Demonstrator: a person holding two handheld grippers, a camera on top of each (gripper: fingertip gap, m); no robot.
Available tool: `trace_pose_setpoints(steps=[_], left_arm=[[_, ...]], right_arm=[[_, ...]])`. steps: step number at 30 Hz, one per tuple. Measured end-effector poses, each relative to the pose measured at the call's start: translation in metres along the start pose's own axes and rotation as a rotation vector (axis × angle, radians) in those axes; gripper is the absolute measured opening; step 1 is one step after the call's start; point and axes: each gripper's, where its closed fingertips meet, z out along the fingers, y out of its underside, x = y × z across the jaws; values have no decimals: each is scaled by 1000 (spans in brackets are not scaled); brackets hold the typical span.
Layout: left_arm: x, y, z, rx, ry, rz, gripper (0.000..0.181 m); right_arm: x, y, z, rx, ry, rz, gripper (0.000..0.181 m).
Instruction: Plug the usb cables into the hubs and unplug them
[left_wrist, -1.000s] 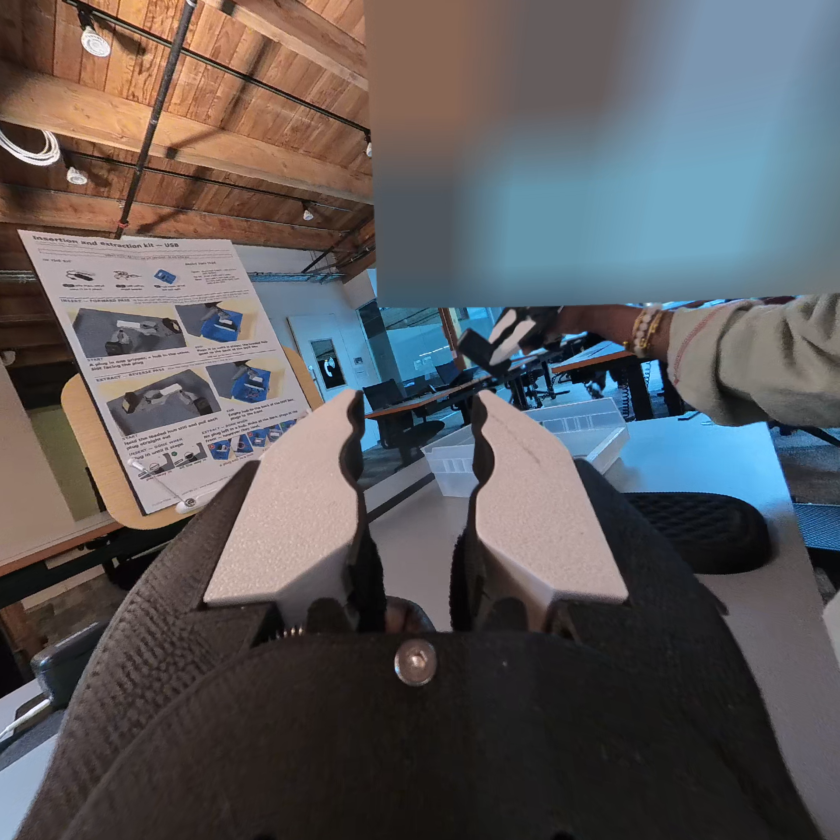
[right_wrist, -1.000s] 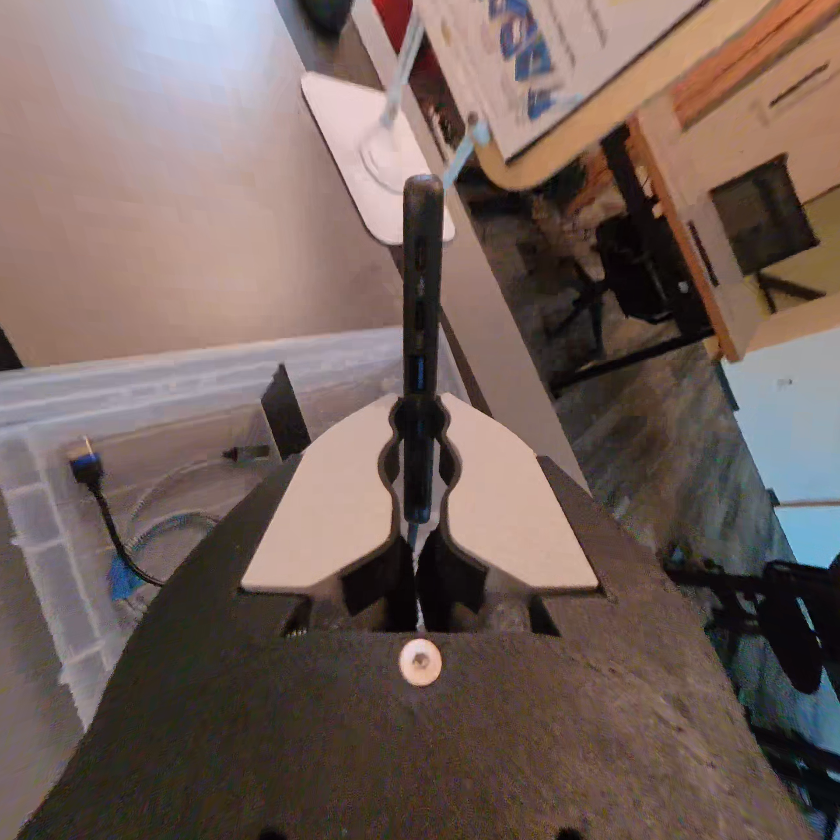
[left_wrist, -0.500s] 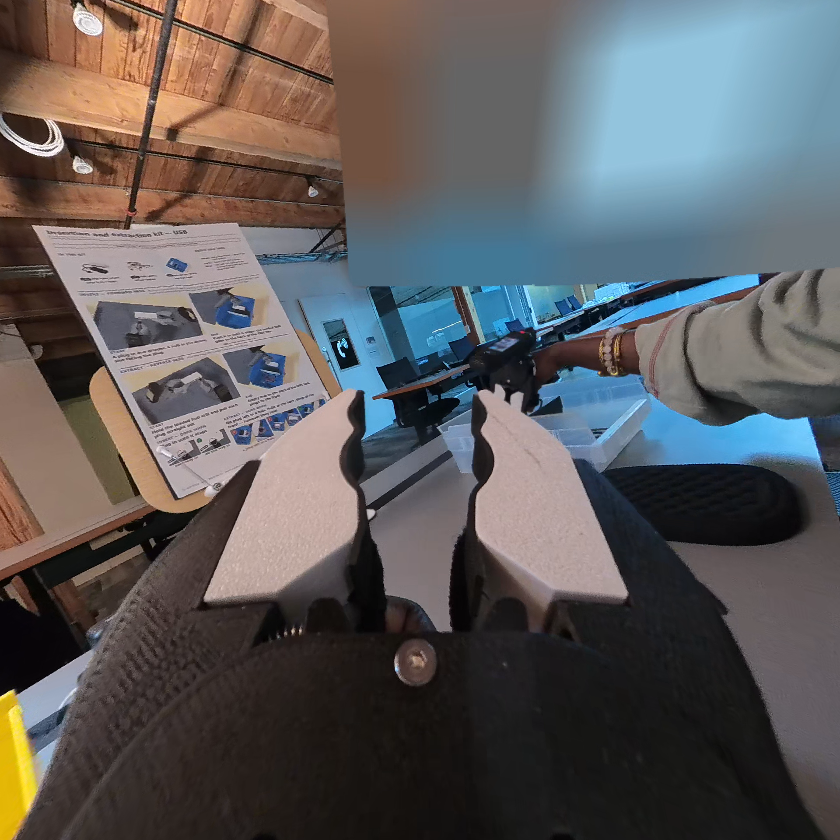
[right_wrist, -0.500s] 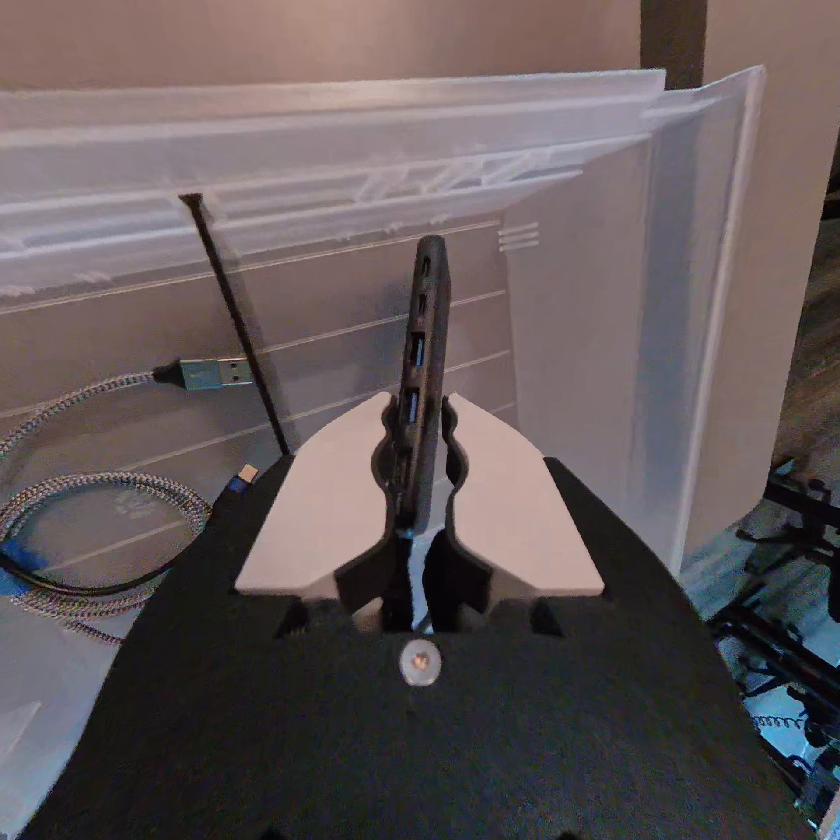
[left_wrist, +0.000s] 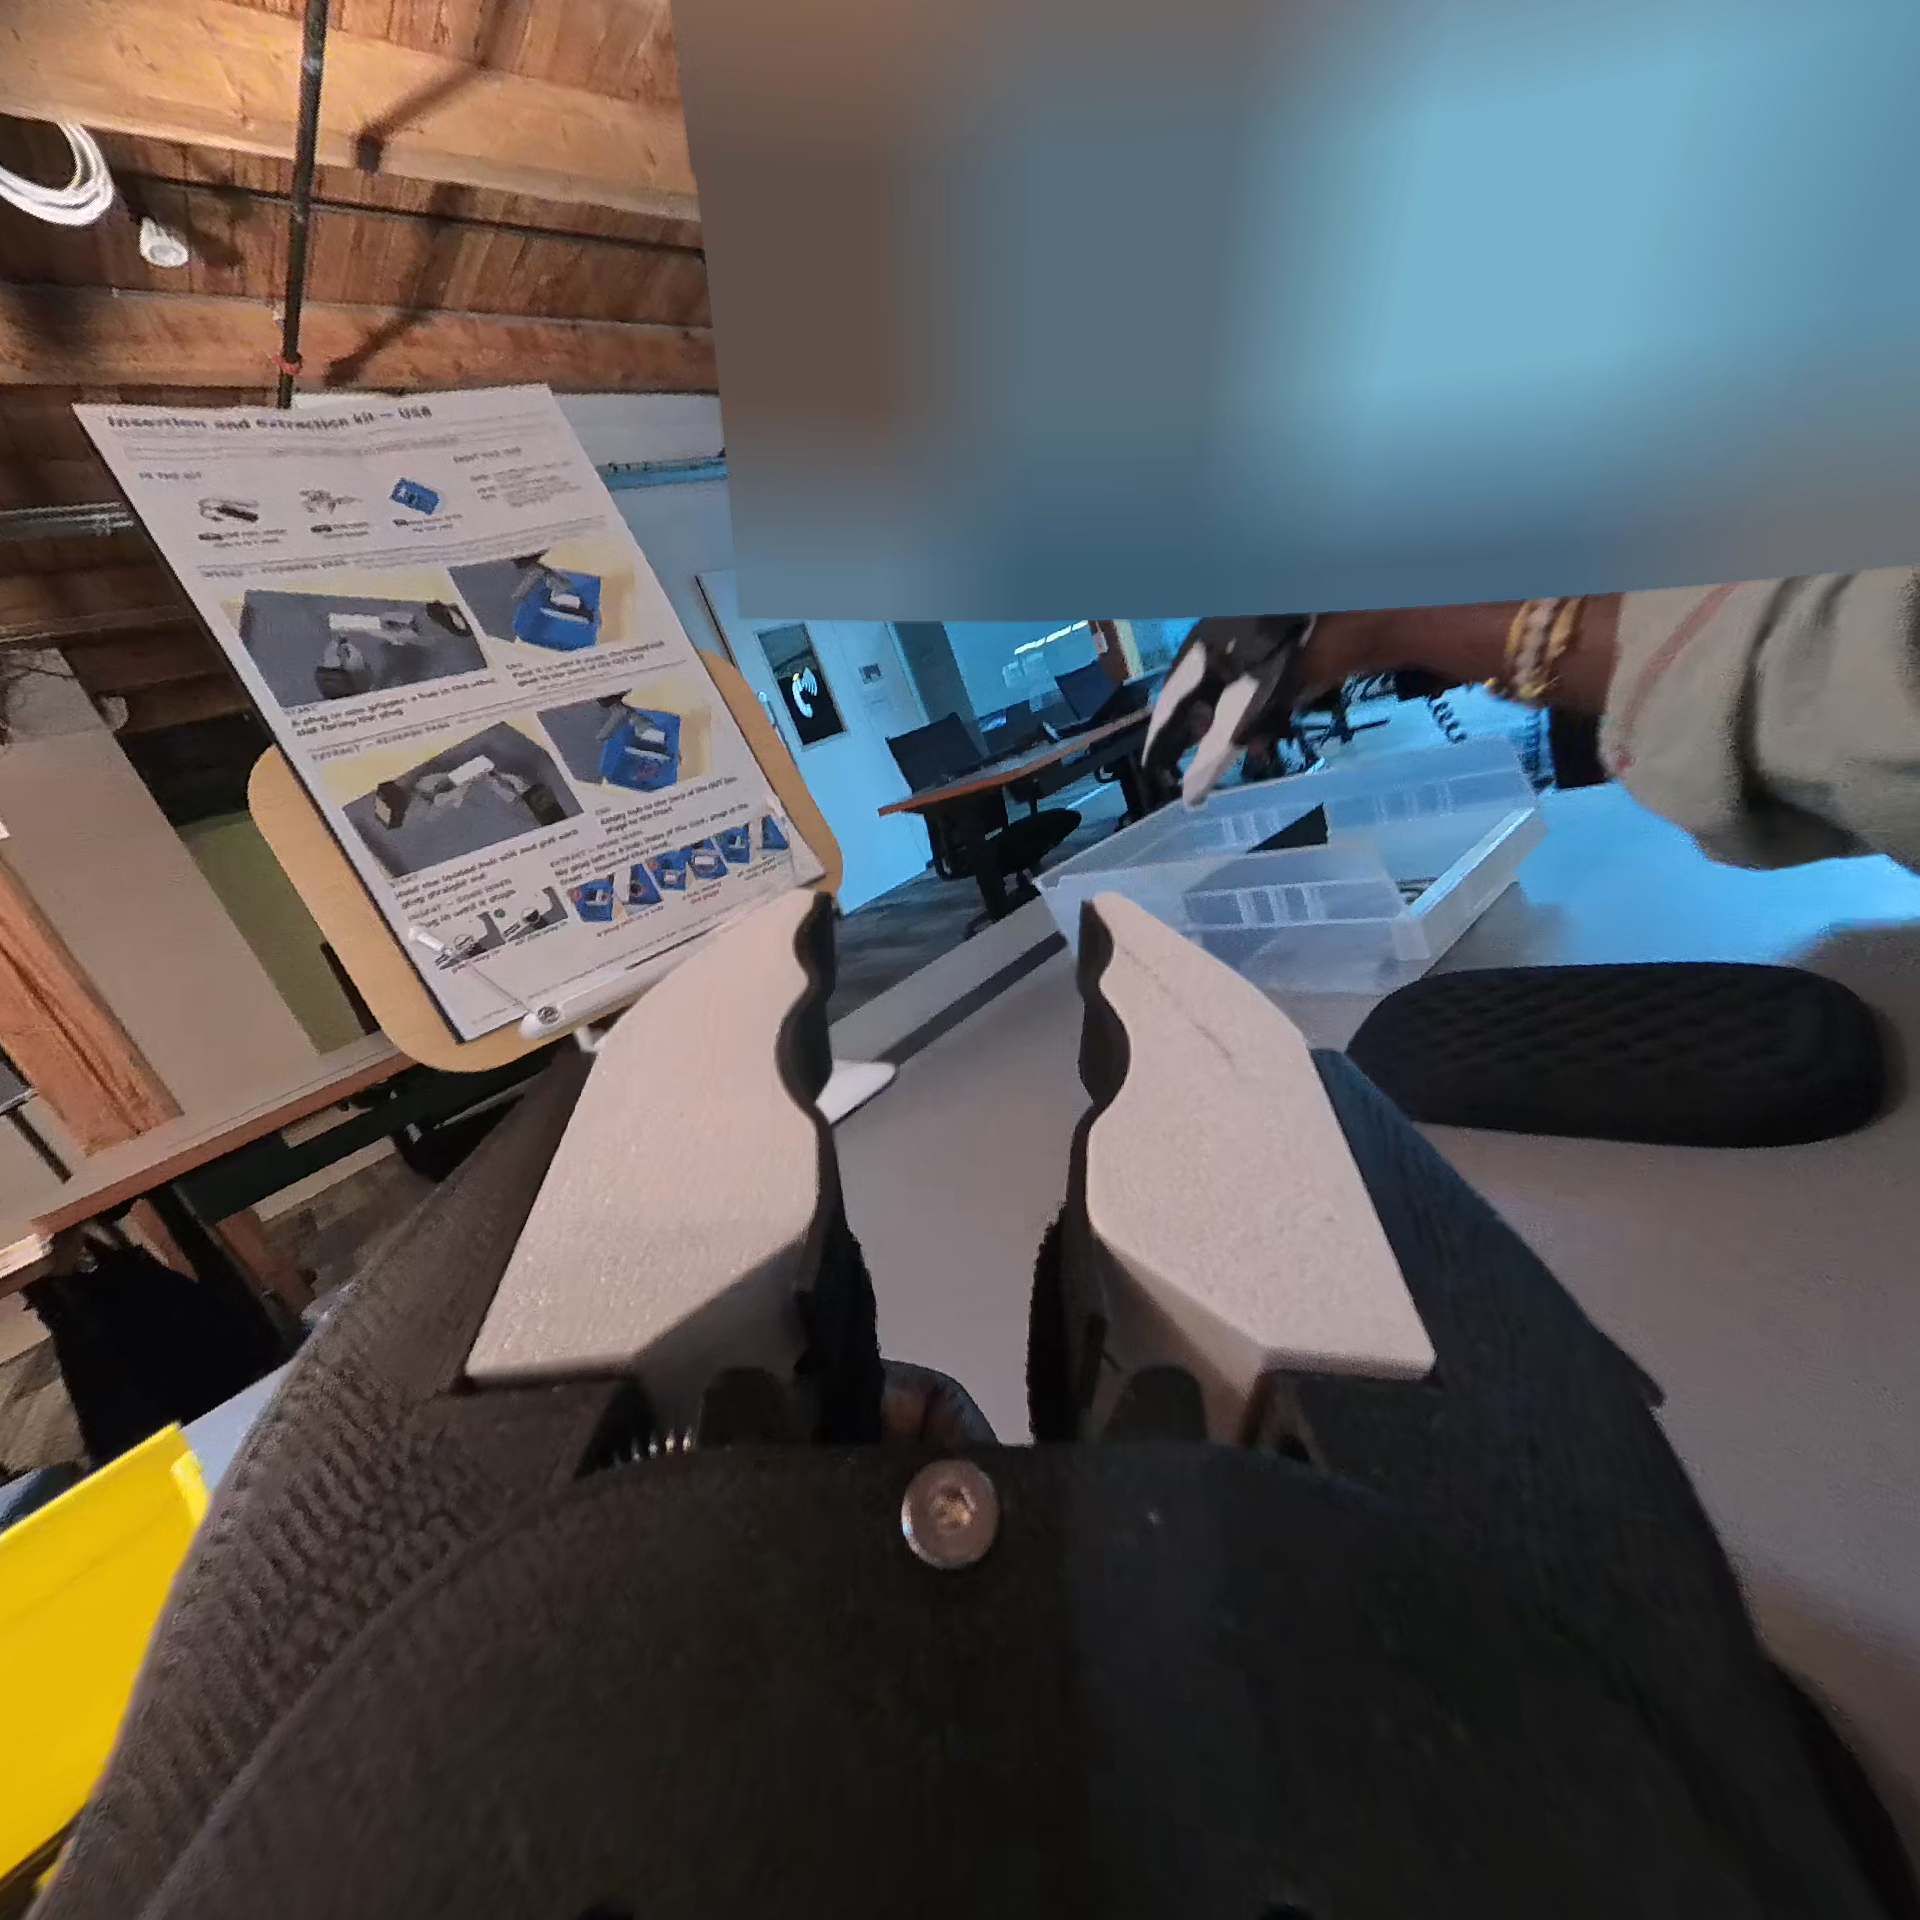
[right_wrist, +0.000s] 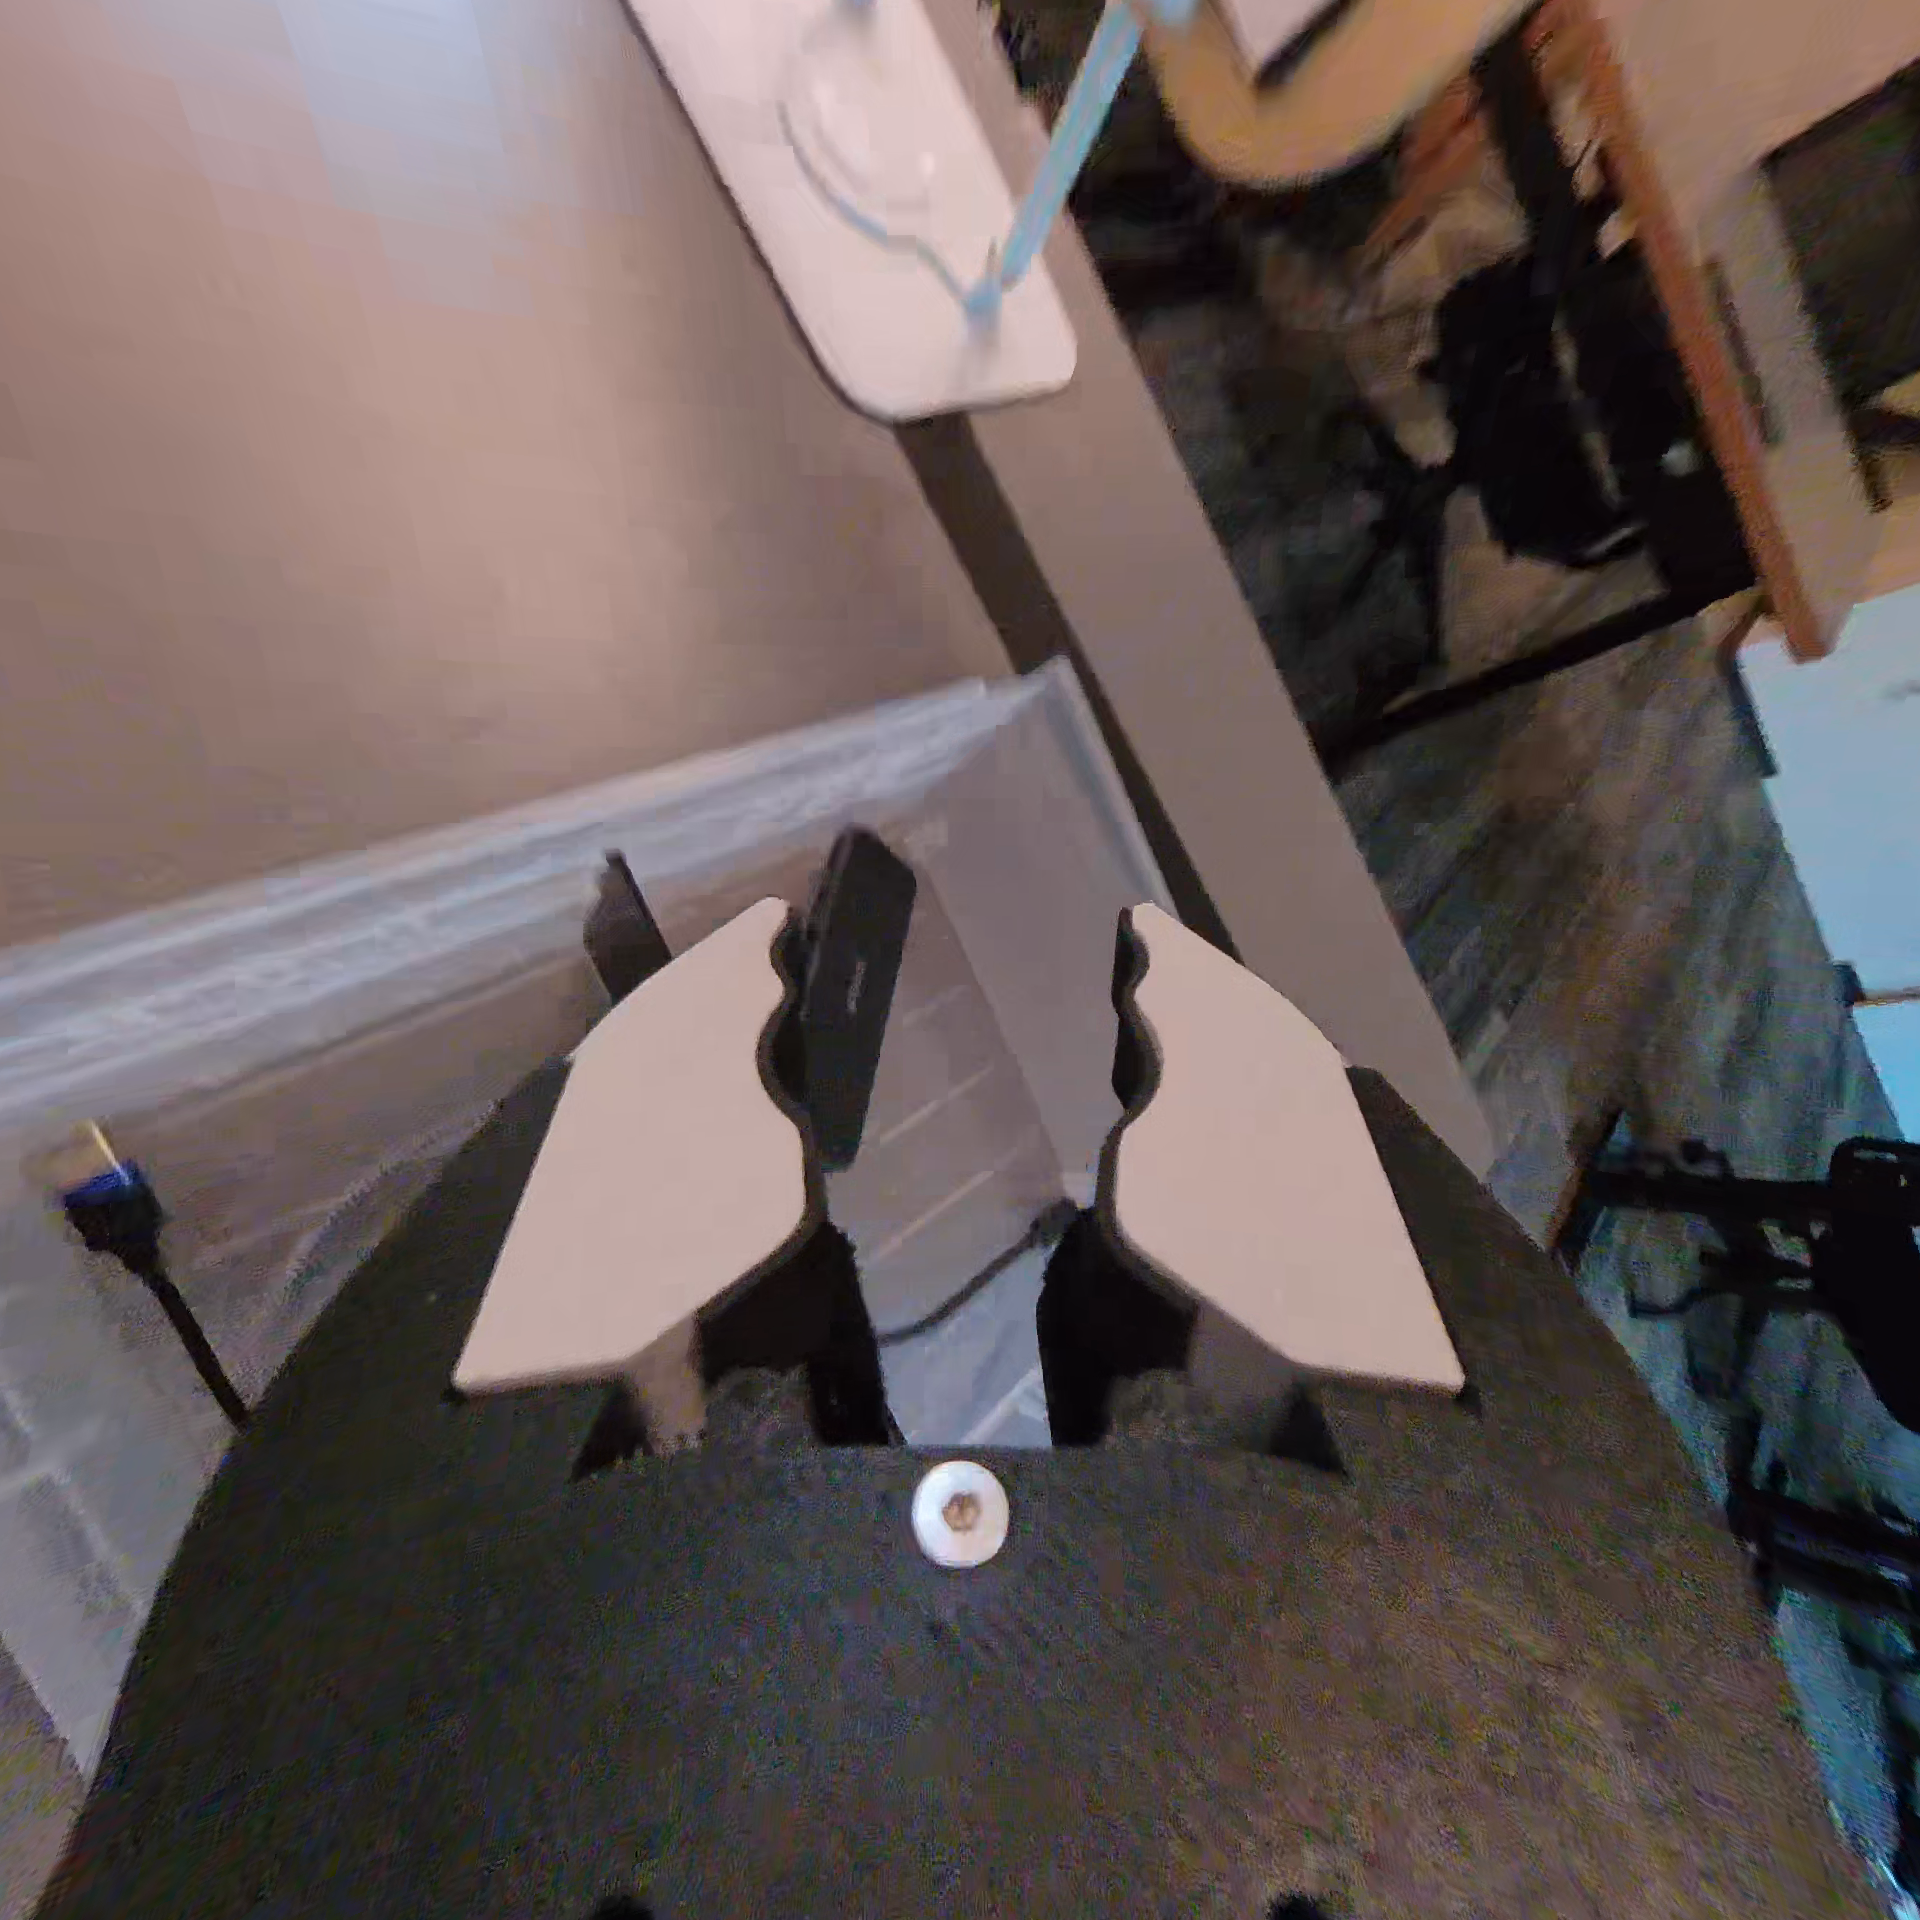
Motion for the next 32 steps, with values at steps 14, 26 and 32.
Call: trace_pose_setpoints(steps=[14, 26, 32], left_arm=[[-80, 12, -83, -579, -19, 237, 46], [-173, 116, -178, -1338, 173, 403, 48], [-179, 149, -186, -1481, 346, 412, 53]], right_arm=[[-189, -150, -136, 861, -105, 101, 61], [-199, -131, -125, 828, 14, 109, 57], [-196, -127, -122, 823, 24, 111, 56]])
